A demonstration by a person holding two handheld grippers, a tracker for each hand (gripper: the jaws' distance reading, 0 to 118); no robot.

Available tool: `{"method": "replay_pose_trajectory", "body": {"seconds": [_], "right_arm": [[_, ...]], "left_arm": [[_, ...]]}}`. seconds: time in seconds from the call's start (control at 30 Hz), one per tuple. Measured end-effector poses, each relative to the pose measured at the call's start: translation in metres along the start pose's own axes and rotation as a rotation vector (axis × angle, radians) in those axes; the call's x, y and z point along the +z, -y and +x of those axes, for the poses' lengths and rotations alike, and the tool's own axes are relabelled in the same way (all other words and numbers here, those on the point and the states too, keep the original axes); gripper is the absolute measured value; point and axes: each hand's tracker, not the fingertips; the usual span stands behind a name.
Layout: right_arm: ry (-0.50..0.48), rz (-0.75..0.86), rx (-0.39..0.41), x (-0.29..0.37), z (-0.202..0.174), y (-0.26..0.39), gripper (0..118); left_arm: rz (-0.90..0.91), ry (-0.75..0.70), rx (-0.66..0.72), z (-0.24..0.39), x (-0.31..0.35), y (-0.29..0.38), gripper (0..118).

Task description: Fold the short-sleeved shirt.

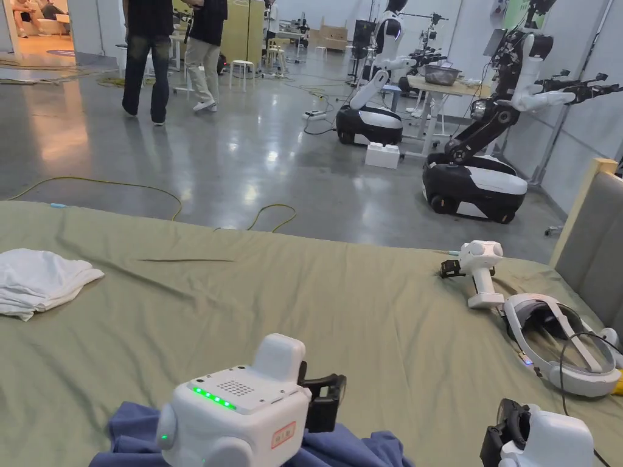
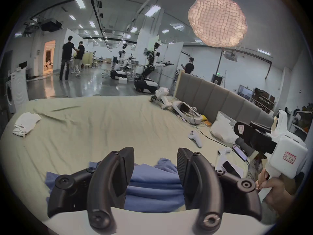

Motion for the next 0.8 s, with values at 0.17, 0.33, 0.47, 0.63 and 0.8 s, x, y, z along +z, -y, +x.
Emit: {"method": "replay_pose_trajectory", "body": {"seconds": [0.17,0.33,0.47,0.63,0.8], "right_arm": [[-0.053,0.028,0.019,-0.001,-0.024,-0.006,2],[-0.091,0.092,0.024,0.001,-0.05,-0.016,2],[-0.108,0.133,0.031,0.003,-0.066,-0.022,2],[-0.133,0.131,0.021,-0.001,-0.075,-0.024,0],[-0.151,0.103,0.018,-0.008,-0.074,-0.018,0]], "left_arm": [[0.139,-0.193,0.012,-0.032,0.049,-0.003,56],[0.213,-0.348,0.053,-0.064,0.088,0.005,19],[0.211,-0.415,0.043,-0.081,0.104,0.014,3],[0.15,-0.468,0.069,-0.109,0.112,0.028,0],[-0.036,-0.471,0.247,-0.168,0.092,0.04,0]]}}
